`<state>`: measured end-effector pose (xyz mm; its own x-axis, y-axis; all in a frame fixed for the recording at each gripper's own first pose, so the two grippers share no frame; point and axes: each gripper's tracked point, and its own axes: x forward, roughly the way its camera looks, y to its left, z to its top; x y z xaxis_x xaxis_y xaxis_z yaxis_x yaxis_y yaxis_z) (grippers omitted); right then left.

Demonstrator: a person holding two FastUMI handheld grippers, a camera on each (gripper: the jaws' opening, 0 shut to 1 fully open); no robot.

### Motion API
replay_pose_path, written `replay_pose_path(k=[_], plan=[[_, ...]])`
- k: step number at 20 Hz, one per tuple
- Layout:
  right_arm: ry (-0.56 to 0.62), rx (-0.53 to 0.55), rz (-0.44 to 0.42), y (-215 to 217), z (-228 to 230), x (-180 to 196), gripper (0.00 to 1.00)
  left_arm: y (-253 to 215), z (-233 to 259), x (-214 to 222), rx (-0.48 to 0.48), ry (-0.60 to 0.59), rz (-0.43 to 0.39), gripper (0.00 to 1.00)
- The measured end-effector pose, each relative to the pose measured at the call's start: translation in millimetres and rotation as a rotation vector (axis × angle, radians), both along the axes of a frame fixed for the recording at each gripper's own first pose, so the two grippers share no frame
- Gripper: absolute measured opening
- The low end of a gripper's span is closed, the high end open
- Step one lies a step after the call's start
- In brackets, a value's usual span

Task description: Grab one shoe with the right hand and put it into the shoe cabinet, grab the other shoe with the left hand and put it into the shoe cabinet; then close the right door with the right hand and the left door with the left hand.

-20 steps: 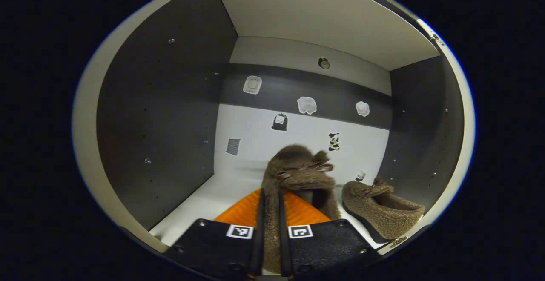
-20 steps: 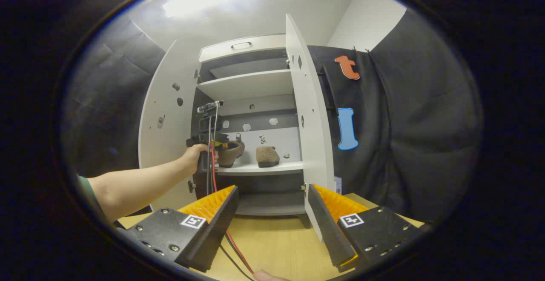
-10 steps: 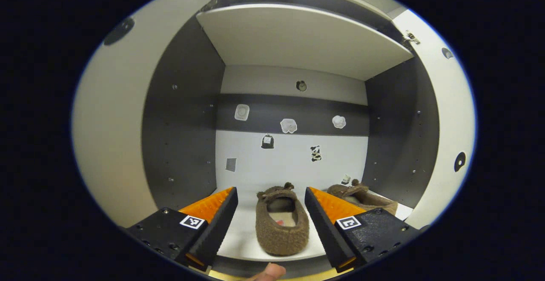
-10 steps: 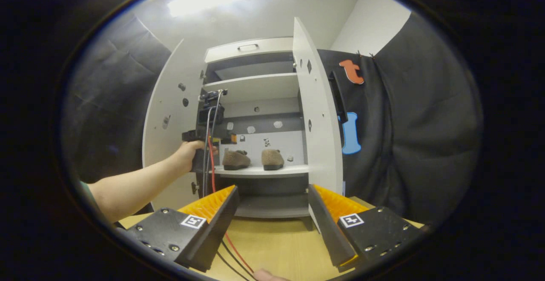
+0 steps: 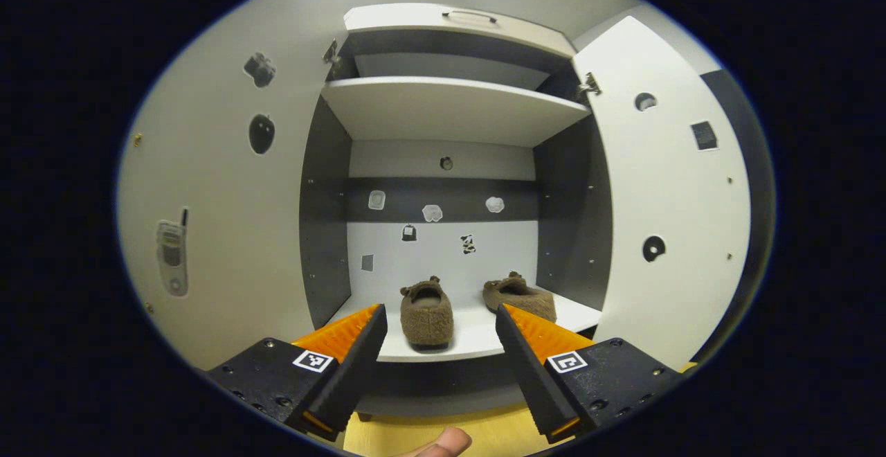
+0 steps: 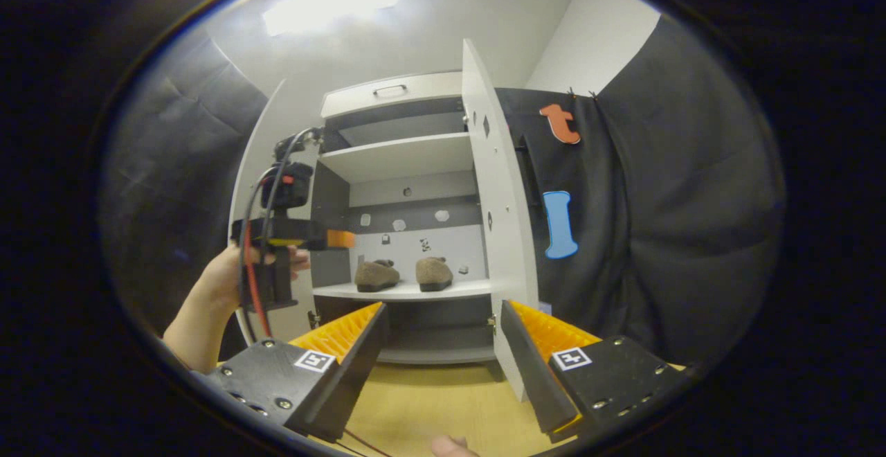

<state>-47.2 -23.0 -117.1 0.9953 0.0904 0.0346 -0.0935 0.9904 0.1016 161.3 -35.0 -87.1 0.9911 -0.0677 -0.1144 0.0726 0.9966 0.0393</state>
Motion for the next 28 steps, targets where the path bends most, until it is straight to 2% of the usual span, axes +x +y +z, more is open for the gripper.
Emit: replay_pose_path(k=[4, 10, 13, 18, 20, 23, 27, 28], plan=[[-0.021, 0.004, -0.026, -38, 35, -7, 0.98, -13, 0, -59, -0.025, -0.034, -0.037, 0.96], [-0.015, -0.115, -0.062, -114, 86, -9, 0.98, -31, -20, -121, -0.016, 0.005, -0.08, 0.96], [0.008, -0.173, -0.067, -154, 108, 4, 0.98, -34, -17, -145, -0.028, -0.031, -0.097, 0.94], [0.001, -0.271, -0.088, -224, 149, 50, 0.98, -39, -20, -189, -0.083, -0.062, -0.121, 0.96], [0.013, -0.267, -0.1, -248, 159, 70, 0.98, -37, -24, -203, -0.109, -0.057, -0.126, 0.96], [0.054, -0.259, -0.103, -271, 154, 98, 0.98, -28, -24, -214, -0.129, -0.052, -0.12, 0.94], [0.152, -0.205, -0.114, -280, 126, 153, 0.98, -16, -18, -221, -0.105, -0.077, -0.1, 0.96], [0.175, -0.195, -0.117, -278, 119, 165, 0.98, -16, -19, -223, -0.103, -0.078, -0.106, 0.93]])
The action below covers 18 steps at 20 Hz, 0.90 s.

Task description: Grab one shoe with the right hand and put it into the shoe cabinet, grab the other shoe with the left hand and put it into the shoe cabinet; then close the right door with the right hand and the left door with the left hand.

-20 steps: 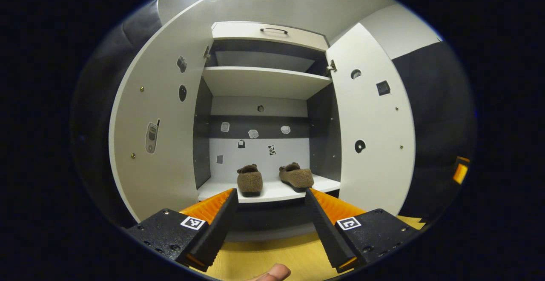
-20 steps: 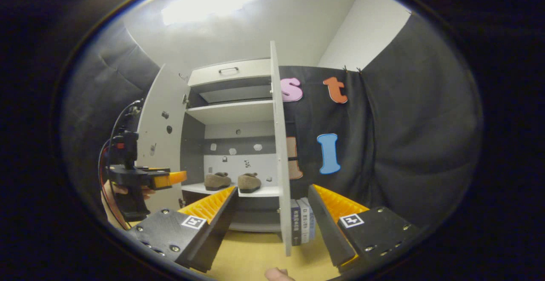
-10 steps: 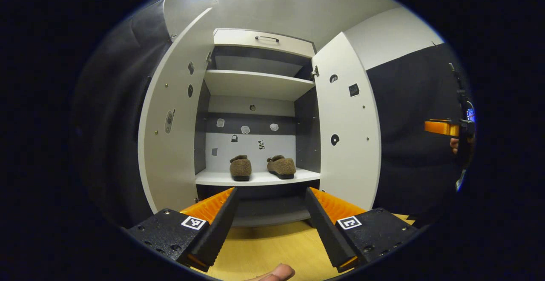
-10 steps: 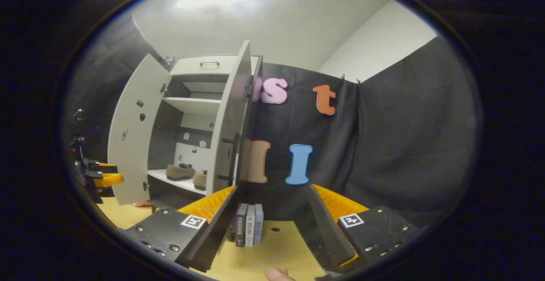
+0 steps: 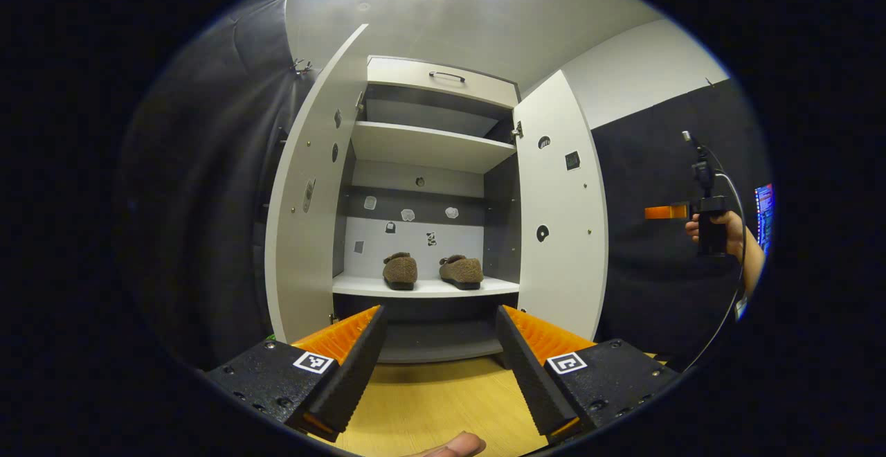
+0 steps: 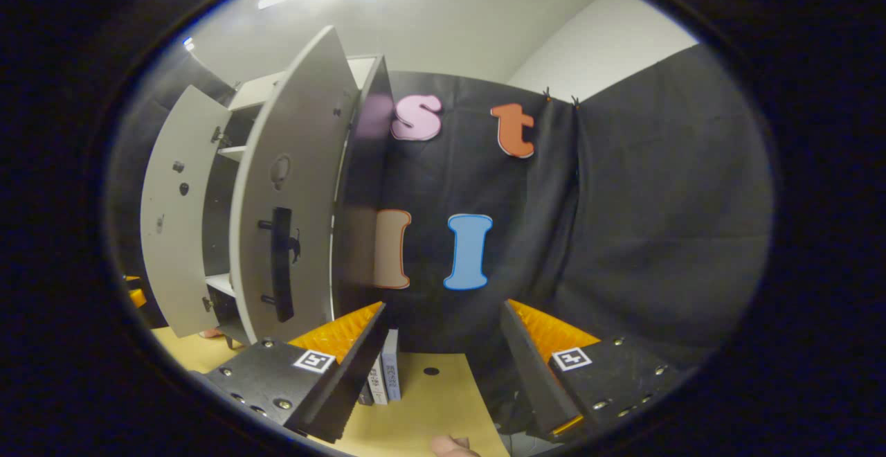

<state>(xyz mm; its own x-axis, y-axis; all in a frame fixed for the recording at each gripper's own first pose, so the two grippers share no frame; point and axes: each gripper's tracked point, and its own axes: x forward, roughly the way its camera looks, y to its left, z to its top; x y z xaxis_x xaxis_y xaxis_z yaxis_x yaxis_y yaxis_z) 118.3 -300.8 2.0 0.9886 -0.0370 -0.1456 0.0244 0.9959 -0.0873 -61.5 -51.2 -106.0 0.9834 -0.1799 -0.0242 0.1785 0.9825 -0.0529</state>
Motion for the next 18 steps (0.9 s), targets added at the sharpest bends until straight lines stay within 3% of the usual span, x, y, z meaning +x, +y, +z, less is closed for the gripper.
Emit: replay_pose_path(k=[6, 7, 9, 11, 13, 14, 18], plan=[[0.046, 0.051, 0.09, 66, -21, 41, 0.98, 9, -12, -3, -0.004, 0.025, -0.032, 0.96], [0.05, 0.039, 0.108, 78, -22, 43, 0.98, 15, -13, -1, 0.0, 0.03, -0.026, 0.93], [0.047, 0.039, 0.139, 99, -18, 45, 0.98, 26, -12, -1, 0.001, 0.029, -0.012, 0.96], [0.078, 0.09, 0.174, 129, -26, 48, 0.99, 36, -10, -3, 0.0, 0.023, 0.001, 0.93], [0.067, 0.063, 0.191, 143, -15, 39, 0.84, 40, -8, -8, 0.001, 0.015, 0.006, 0.96], [0.064, 0.066, 0.2, 154, -15, 37, 0.86, 42, -6, -11, 0.0, 0.012, 0.008, 0.93], [0.073, 0.065, 0.242, 202, -17, 31, 0.86, 53, -1, -15, -0.017, 0.005, 0.01, 0.96]])
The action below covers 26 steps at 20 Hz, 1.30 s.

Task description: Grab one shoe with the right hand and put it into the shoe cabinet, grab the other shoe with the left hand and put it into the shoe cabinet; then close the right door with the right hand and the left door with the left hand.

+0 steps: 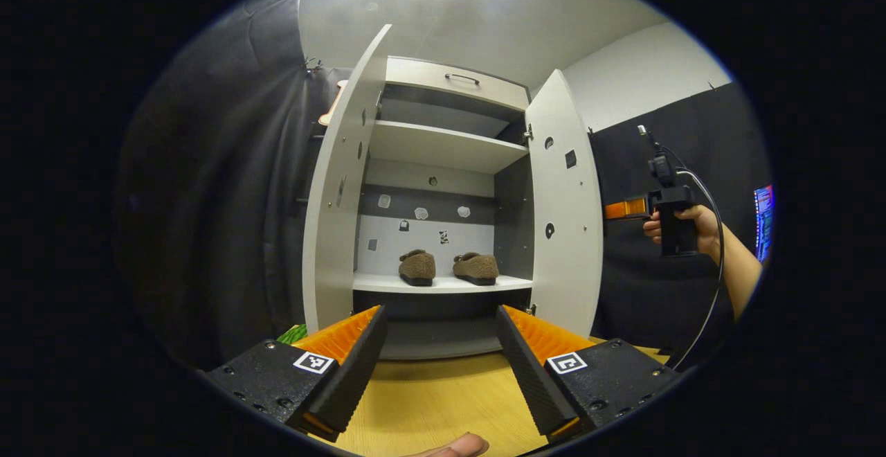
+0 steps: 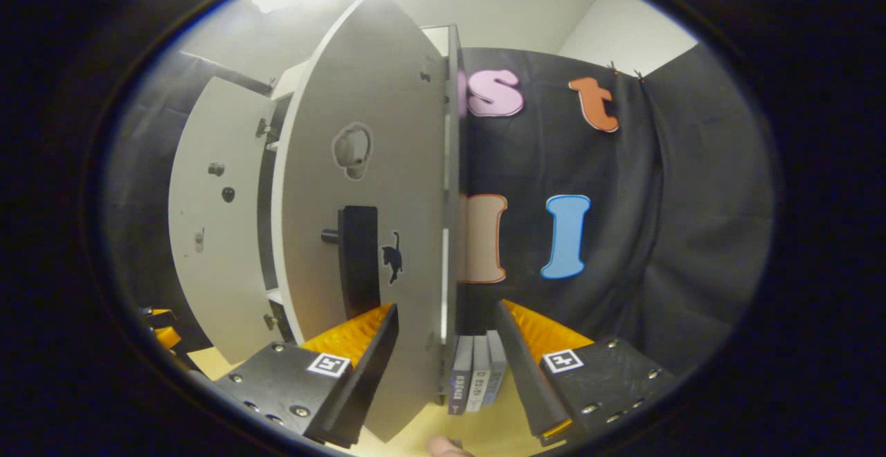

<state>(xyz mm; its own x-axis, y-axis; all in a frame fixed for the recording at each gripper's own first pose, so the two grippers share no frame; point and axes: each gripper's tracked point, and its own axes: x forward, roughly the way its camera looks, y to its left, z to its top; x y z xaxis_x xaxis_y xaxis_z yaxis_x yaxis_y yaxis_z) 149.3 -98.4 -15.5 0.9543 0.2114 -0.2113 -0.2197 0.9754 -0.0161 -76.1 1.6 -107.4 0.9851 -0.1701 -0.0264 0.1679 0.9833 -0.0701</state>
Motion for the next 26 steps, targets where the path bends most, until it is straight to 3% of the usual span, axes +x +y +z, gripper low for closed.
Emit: replay_pose_path(k=[4, 5, 16, 18, 26], plan=[[-0.044, -0.066, -0.014, 24, 3, 0, 0.86, 18, 2, -4, 0.01, -0.004, 0.029, 0.96], [-0.041, -0.058, -0.018, 30, 1, 2, 0.87, 24, 0, -3, 0.014, -0.002, 0.038, 0.93], [-0.041, 0.036, 0.01, 67, -11, 10, 0.9, 66, 2, -6, 0.022, 0.013, 0.092, 0.96], [-0.032, 0.038, 0.029, 79, -15, 9, 0.95, 73, 4, -5, 0.021, 0.011, 0.103, 0.96], [-0.075, 0.087, 0.055, 89, -26, -42, 0.96, 118, 19, -5, 0.006, 0.029, 0.185, 0.93]])
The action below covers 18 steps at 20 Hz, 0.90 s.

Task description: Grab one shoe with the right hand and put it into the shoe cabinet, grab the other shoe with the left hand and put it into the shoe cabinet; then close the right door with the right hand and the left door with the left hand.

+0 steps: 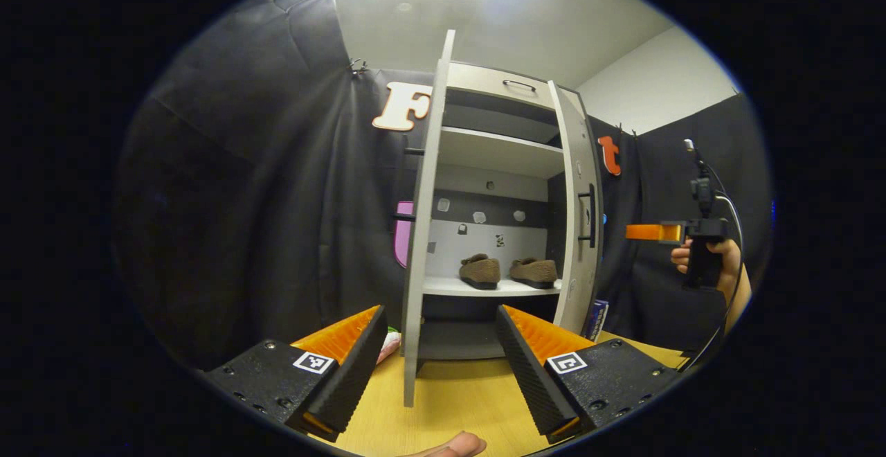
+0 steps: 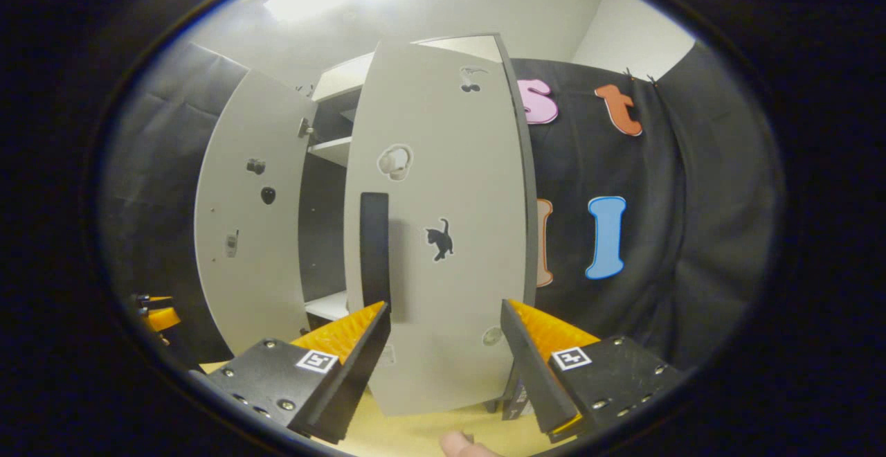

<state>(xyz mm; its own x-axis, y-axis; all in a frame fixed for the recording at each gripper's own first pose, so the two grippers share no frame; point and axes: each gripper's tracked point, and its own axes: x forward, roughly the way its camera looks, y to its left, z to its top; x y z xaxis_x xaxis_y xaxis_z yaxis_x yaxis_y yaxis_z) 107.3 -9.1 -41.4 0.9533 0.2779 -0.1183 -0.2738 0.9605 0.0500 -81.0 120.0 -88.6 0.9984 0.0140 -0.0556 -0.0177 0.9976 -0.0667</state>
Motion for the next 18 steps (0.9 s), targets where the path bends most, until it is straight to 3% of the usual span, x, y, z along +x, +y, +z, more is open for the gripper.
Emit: replay_pose_path(k=[3, 8, 10, 13, 14, 18], plan=[[-0.042, 0.008, 0.005, -1, -3, -32, 0.96, 29, 4, 0, 0.022, 0.004, 0.051, 0.96], [-0.065, -0.016, -0.031, 2, -30, -88, 0.94, 78, 5, 10, 0.03, 0.021, 0.115, 0.92], [-0.058, -0.02, -0.034, 11, -46, -109, 0.95, 87, 7, 19, 0.009, 0.029, 0.1, 0.96], [-0.024, -0.008, -0.005, 28, -72, -136, 0.96, 103, 11, 45, -0.02, 0.04, 0.084, 0.93], [-0.007, -0.009, -0.003, 30, -80, -143, 0.95, 105, 10, 52, -0.038, 0.057, 0.063, 0.99], [0.01, 0.009, -0.025, 26, -88, -155, 0.96, 119, 16, 87, -0.089, 0.088, 0.015, 0.96]])
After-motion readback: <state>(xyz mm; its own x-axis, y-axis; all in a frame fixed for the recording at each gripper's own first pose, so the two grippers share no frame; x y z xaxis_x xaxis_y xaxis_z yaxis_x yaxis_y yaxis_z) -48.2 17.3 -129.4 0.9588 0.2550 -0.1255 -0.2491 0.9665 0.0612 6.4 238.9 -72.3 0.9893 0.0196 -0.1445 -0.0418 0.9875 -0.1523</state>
